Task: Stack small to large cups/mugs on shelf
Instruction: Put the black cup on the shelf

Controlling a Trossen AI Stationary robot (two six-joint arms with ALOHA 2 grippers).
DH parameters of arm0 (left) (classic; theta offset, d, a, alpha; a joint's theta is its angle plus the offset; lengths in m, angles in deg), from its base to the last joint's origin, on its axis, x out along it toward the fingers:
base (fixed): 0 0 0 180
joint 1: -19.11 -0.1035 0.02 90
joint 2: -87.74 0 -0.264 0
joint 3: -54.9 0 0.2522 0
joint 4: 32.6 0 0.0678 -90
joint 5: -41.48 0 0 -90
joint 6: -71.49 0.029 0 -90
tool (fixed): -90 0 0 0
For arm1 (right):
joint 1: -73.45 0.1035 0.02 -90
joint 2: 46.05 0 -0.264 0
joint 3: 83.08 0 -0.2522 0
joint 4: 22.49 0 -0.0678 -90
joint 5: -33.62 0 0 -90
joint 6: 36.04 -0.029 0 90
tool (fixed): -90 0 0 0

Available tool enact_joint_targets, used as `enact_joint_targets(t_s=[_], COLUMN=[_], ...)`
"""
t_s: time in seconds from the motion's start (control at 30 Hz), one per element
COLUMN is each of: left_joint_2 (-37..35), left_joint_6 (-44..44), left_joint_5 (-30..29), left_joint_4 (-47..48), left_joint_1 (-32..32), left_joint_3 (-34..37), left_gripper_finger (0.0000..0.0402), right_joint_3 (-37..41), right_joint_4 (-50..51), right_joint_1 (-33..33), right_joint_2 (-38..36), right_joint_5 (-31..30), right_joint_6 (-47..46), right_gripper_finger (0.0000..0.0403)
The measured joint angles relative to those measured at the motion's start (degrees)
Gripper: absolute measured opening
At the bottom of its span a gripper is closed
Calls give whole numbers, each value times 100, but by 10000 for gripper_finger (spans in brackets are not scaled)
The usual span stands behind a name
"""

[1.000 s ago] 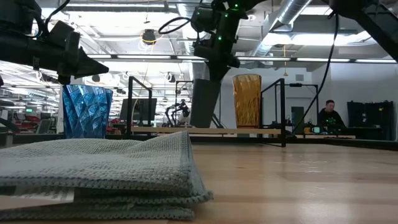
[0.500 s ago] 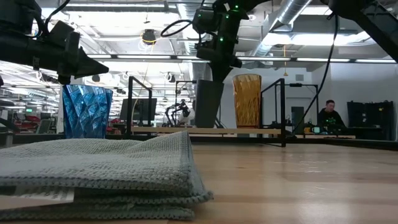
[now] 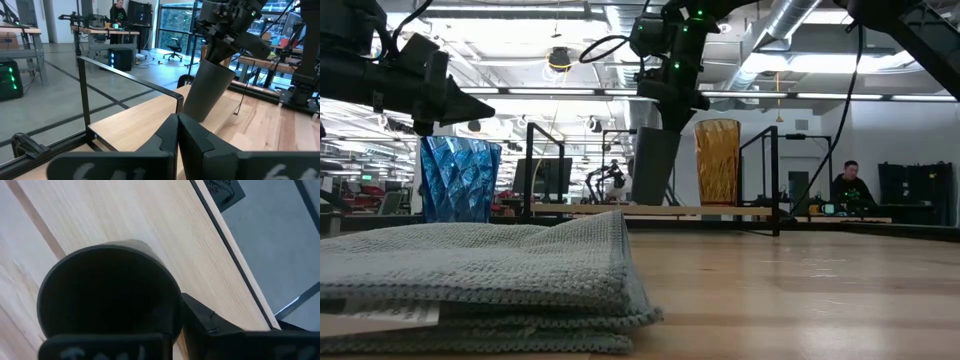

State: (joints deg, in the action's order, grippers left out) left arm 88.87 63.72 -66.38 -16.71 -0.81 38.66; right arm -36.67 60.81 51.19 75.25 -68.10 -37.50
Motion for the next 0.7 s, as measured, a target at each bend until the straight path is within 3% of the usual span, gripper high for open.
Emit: enact_joint_targets(t_s=[0.37,0.7], left_joint_2=[-1,-1], left_joint_6=[0,0], left_joint_5=[0,-1], left_joint_4=[0,-1], left_joint_1=[0,0], left_joint_3=[0,0], left_gripper_finger=[0,0], right_joint_3=[0,0], right_joint_4=[-33,-122], right_joint_1=[0,-40], right_joint_2=[-1,-2], right_joint_5=[-378,-485], right_joint_6=[-2,-4], right_gripper_finger=[53,99])
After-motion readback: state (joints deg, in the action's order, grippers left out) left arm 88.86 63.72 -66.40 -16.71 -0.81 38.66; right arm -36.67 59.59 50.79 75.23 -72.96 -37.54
